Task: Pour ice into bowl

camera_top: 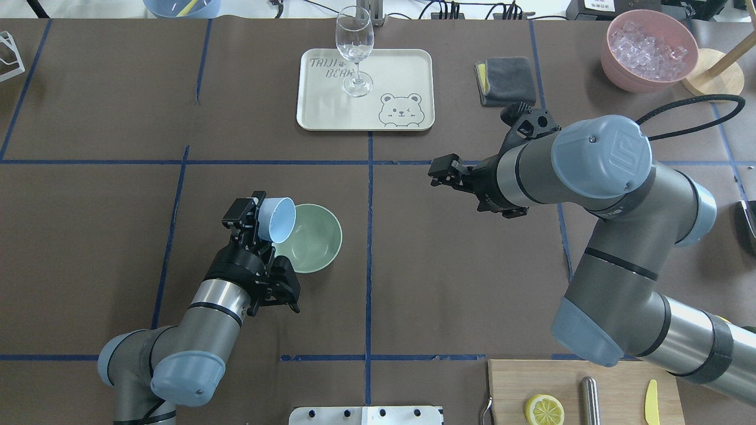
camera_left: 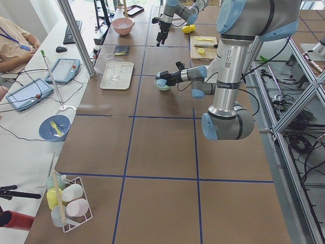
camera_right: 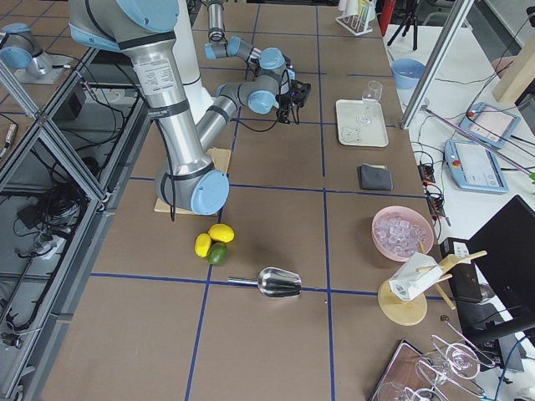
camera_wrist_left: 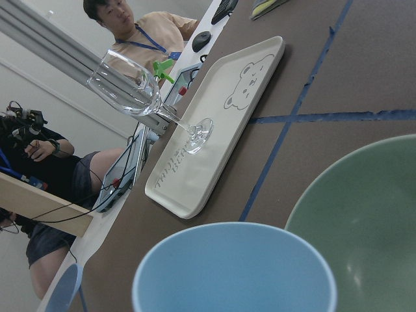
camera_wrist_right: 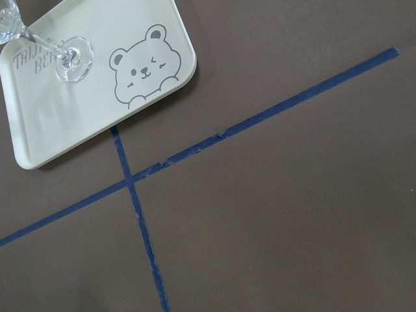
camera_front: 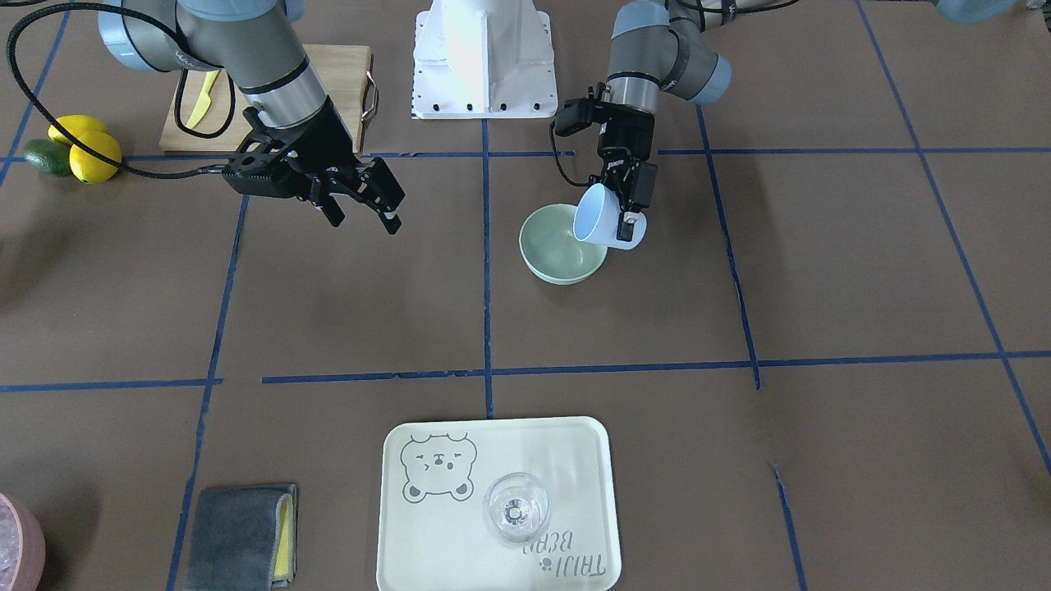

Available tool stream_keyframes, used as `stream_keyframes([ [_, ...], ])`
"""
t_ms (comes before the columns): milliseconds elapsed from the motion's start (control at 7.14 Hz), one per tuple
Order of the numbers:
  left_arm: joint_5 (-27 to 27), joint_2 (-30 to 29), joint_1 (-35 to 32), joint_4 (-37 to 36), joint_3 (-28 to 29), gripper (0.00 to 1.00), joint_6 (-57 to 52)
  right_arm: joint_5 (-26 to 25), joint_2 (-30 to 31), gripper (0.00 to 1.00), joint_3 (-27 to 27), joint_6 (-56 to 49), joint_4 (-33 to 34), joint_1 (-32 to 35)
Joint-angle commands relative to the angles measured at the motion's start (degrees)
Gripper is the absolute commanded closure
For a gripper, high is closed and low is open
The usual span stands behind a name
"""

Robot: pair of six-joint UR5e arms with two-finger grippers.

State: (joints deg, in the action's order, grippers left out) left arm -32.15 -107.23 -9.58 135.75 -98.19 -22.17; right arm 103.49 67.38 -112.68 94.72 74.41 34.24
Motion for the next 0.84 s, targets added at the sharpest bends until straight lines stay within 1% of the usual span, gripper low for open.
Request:
stream_keyframes([
  [0,4.7,0.0,0.1,-1.8,0.8,1.00,-13.6,0.0,0.0,0.00,0.0,-0.1,-0.5,0.1],
  [140,5.4,-0.2,0.3,-3.4,1.1,1.00,-20.1,0.0,-0.1,0.00,0.0,-0.2,-0.6,0.8],
  [280,5.5,-0.3,0.3,-3.8,0.4,1.00,-24.2,0.0,-0.1,0.00,0.0,-0.2,-0.8,1.0],
  [420,6.0,-0.8,0.4,-5.3,0.5,1.00,-31.9,0.0,0.0,0.00,0.0,-0.1,-0.8,1.0],
  [560,9.3,-1.7,1.0,-6.0,1.0,1.00,-38.1,0.0,0.0,0.00,0.0,-0.1,-0.8,1.0],
  [700,10.3,-1.8,1.2,-7.3,1.0,1.00,-41.0,0.0,0.3,0.00,0.0,0.0,-0.8,1.0],
])
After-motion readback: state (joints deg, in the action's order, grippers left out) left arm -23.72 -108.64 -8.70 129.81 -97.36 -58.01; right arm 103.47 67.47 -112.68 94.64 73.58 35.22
